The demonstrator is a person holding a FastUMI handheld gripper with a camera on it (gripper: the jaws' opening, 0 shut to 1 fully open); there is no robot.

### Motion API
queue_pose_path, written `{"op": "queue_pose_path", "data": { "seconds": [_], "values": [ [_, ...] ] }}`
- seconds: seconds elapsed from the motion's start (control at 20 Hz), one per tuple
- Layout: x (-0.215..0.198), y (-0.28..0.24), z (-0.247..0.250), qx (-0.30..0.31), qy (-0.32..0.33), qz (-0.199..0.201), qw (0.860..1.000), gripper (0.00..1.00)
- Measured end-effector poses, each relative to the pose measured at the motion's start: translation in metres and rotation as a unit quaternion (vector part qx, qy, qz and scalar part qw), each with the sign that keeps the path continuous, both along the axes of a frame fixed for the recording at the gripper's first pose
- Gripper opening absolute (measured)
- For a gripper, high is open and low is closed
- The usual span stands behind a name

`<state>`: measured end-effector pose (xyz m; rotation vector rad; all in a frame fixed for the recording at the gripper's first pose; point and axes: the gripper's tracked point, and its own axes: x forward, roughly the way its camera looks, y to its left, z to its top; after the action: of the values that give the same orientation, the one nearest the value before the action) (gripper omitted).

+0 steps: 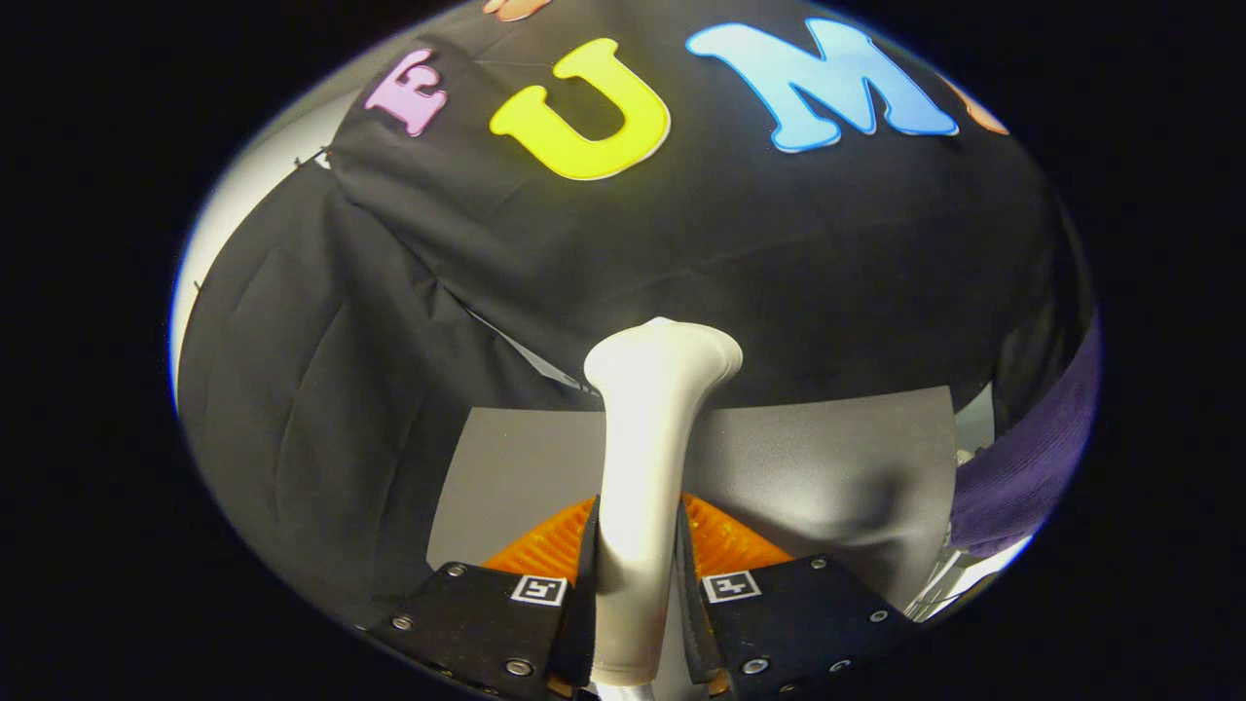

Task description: Iron the clothes twice with a garment steamer, once on the left side and once on the right side.

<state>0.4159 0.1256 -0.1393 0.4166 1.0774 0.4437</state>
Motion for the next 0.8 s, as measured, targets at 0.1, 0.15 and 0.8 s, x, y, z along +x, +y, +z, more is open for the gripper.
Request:
{"op": "queue_pose_path", "data": {
  "seconds": [0.1,0.15,0.8],
  "values": [
    [-0.015,-0.006,0.023,0.0,-0.04,0.004,0.999,0.36],
    [-0.025,-0.012,0.034,-0.003,-0.057,0.007,0.998,0.36],
    [-0.201,-0.114,0.11,-0.019,-0.173,-0.041,0.984,0.36]
  ]
}}
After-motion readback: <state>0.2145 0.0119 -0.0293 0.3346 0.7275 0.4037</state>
